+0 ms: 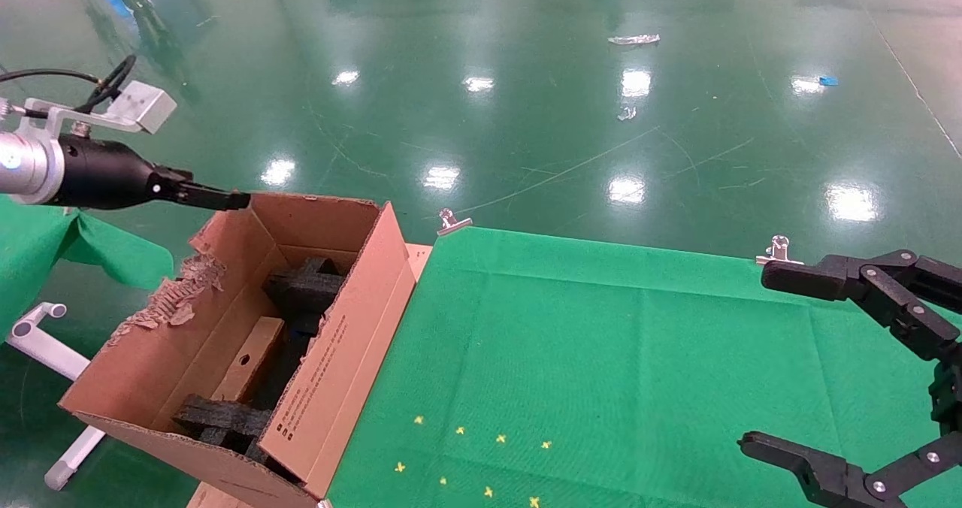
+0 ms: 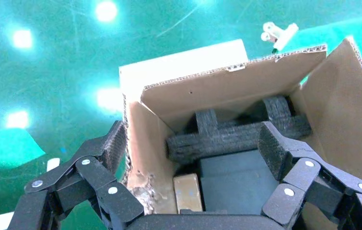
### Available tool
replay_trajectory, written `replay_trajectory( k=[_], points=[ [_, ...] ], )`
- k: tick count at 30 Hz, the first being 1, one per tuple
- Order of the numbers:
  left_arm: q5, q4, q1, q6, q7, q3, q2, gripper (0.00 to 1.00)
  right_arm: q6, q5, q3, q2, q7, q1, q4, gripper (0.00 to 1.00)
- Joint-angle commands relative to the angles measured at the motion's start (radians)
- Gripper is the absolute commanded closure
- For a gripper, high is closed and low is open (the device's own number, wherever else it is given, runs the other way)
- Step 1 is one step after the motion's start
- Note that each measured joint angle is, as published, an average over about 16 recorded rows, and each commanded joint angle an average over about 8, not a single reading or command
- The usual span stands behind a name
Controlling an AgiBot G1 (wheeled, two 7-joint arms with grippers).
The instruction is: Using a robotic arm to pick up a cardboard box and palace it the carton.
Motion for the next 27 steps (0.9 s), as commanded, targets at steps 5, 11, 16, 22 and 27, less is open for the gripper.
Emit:
replay_trajectory(
  k=[5,11,16,22,27],
  points=[
    [-0.010,-0.025,-0.001,0.004,0.003,-0.015,-0.006,0.00,0.000,0.000,0.000,0.000,0.000,0.000,0.000,0.00],
    [-0.060,-0.115,0.067,0.036,0.026,-0.090,-0.013,0.00,0.000,0.001,0.000,0.000,0.000,0.000,-0.001,0.00],
    [-0.112,-0.209,0.141,0.070,0.050,-0.169,-0.020,0.00,0.000,0.001,-0.001,0.000,-0.001,0.001,-0.001,0.00],
    [-0.174,-0.320,0.229,0.111,0.079,-0.263,-0.028,0.00,0.000,0.001,-0.001,0.000,-0.001,0.001,-0.001,0.00],
    [-0.226,-0.414,0.303,0.145,0.103,-0.342,-0.035,0.00,0.000,0.001,-0.001,0.000,-0.001,0.001,-0.001,0.00]
  ],
)
